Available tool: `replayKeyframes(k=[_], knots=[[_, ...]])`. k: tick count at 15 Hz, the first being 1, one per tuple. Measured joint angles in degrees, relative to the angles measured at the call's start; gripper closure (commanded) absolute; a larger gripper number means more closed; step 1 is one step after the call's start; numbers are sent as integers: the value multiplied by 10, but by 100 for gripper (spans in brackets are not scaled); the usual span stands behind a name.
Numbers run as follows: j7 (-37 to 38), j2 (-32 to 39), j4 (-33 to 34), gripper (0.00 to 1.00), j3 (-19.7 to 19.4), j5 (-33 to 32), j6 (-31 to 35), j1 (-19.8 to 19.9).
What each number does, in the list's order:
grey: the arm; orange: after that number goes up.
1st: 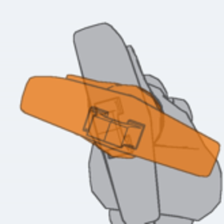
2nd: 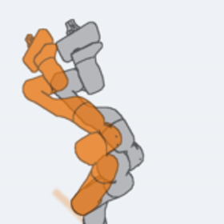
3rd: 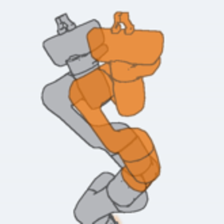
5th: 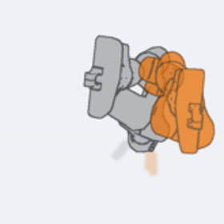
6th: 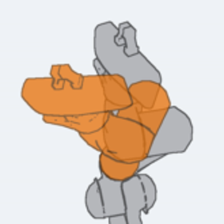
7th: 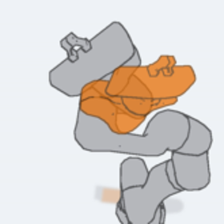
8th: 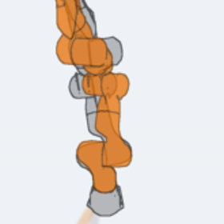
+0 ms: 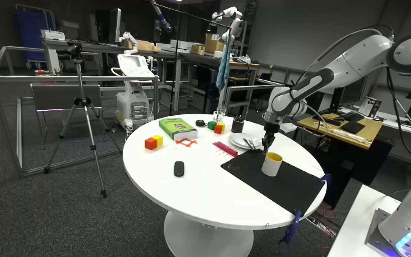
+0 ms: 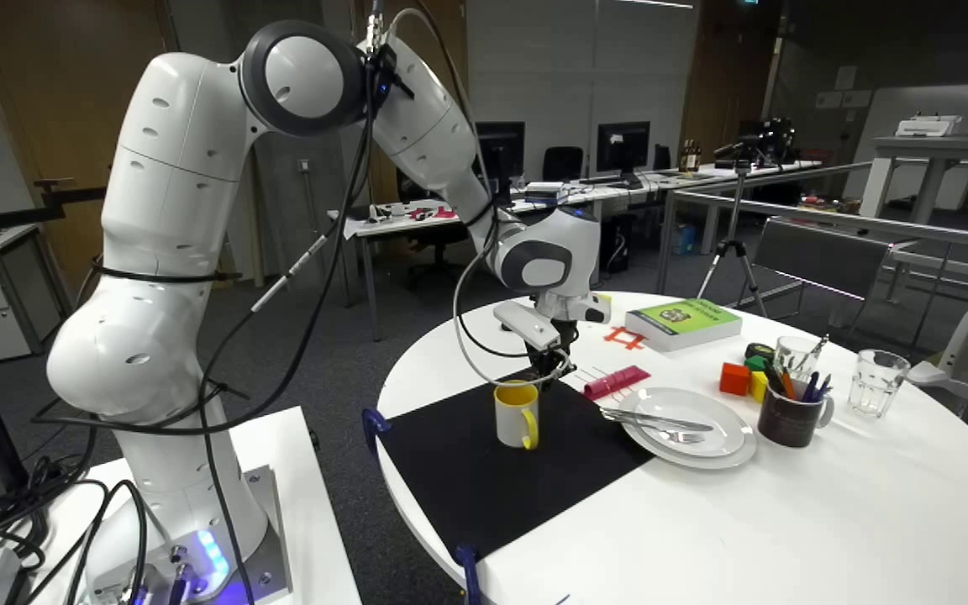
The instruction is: Slide the white mug backward
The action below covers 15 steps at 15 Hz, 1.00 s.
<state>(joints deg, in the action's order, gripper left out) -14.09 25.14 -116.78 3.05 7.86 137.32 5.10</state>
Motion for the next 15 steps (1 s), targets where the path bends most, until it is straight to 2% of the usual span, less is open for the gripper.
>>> replayKeyframes(k=[9,15], knots=[[28,19,-7,100,-17,-54,0,-14],[33,27,-7,100,-20,-56,-2,-14]])
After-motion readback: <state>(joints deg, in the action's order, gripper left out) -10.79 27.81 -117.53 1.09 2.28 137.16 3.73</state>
